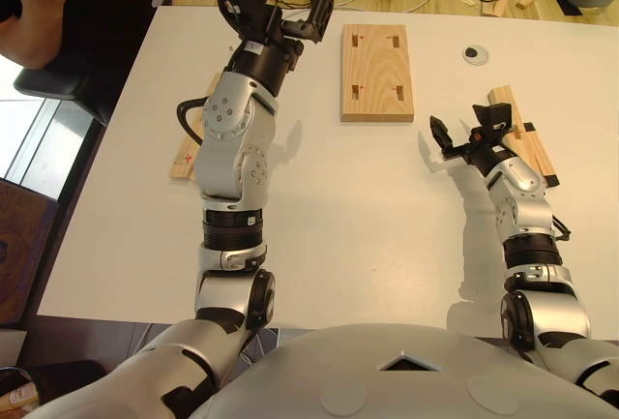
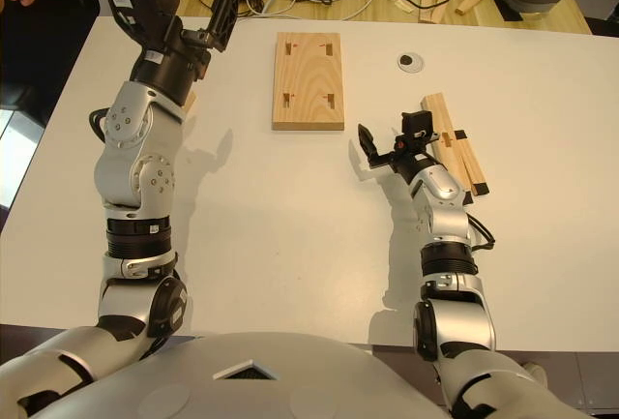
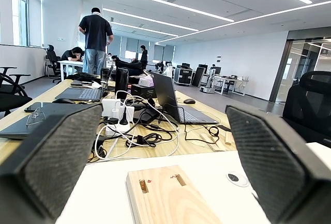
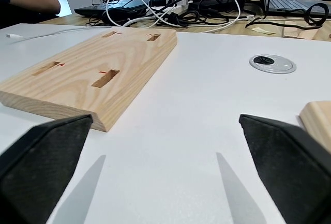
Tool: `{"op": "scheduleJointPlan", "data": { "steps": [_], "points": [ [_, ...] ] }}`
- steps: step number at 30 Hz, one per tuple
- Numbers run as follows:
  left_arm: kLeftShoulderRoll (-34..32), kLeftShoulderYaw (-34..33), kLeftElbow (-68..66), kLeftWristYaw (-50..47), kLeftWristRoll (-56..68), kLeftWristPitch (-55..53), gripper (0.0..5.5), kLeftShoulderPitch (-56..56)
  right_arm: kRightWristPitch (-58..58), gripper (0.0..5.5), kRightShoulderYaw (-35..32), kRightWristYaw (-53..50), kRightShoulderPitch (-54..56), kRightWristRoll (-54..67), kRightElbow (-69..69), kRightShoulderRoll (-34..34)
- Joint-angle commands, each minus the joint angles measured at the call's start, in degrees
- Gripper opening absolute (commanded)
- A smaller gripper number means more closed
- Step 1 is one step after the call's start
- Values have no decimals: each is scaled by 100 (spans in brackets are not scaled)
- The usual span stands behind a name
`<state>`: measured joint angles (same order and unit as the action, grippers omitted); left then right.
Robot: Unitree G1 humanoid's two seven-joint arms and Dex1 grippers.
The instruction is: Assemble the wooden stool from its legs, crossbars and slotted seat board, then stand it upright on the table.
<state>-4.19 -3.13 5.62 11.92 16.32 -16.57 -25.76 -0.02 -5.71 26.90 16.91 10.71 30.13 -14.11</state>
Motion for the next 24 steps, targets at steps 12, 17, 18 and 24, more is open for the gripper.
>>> {"op": "scheduleJointPlan", "data": {
  "steps": [12,17,18,24],
  "points": [
    [-5,29,4,-13,-16,-62,440,-40,18,540,-12,-41,23,-10,18,18],
    [-9,8,-1,-12,4,-77,440,-49,14,540,-11,-83,40,-30,66,22],
    [-9,6,-2,-11,6,-77,440,-51,12,540,-12,-90,43,-31,74,24],
    [-15,6,7,0,8,-79,440,-45,10,540,-11,-129,15,-21,43,39]
  ]
}}
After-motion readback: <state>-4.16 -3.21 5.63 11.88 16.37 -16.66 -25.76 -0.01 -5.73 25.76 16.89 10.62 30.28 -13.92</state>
